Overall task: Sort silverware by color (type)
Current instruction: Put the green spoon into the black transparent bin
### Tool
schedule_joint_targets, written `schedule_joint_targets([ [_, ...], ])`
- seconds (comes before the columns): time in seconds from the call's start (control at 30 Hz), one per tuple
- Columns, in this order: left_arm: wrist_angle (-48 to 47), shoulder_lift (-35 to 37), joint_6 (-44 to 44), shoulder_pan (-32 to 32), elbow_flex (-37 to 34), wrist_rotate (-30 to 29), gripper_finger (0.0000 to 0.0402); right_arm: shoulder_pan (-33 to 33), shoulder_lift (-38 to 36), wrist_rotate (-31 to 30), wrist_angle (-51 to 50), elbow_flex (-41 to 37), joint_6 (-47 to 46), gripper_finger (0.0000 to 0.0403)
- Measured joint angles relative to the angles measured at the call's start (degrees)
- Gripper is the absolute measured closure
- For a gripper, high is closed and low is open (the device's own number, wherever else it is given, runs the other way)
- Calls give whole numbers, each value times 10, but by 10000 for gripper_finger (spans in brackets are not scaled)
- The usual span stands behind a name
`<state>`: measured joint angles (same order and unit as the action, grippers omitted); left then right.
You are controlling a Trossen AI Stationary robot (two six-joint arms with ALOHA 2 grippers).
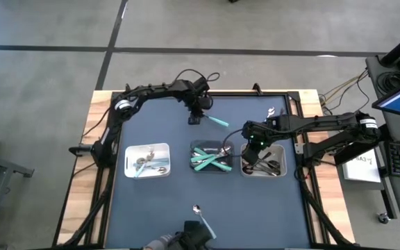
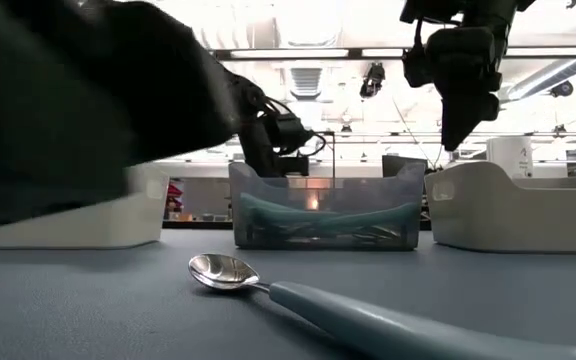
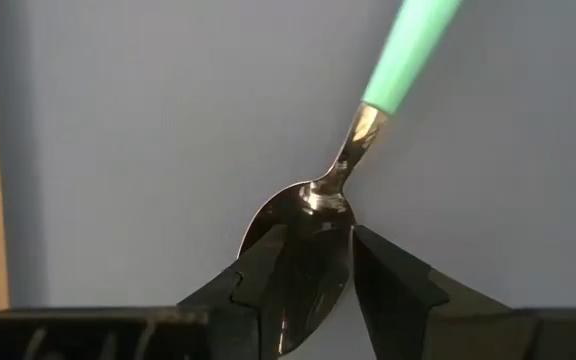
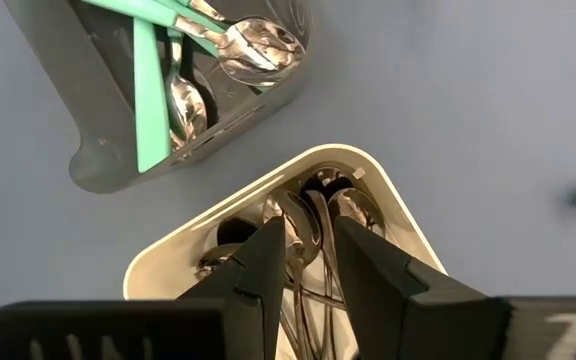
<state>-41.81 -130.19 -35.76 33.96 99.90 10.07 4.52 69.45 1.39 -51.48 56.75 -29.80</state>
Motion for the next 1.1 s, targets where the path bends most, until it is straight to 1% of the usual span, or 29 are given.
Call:
schedule_joint_targets([
  [0.13, -34, 2, 21, 11, 0, -16, 312, 0, 0, 0, 0, 0, 0, 321],
  [0.33, -109, 3, 108, 33, 0, -18, 315, 0, 0, 0, 0, 0, 0, 321],
  [0.6, -240, 2, 133, 59, -1, -20, 315, 0, 0, 0, 0, 0, 0, 321],
  [0.73, -265, 2, 170, 65, -2, -20, 315, 0, 0, 0, 0, 0, 0, 321],
  [0.87, -262, 9, 189, 64, -4, -22, 315, 0, 0, 0, 0, 0, 0, 321],
  [0.97, -273, 26, 187, 63, -7, -33, 315, 0, 0, 0, 0, 0, 0, 321],
  [1.1, -283, 72, 187, 63, -5, -31, 315, 0, 0, 0, 1, 0, 0, 321],
])
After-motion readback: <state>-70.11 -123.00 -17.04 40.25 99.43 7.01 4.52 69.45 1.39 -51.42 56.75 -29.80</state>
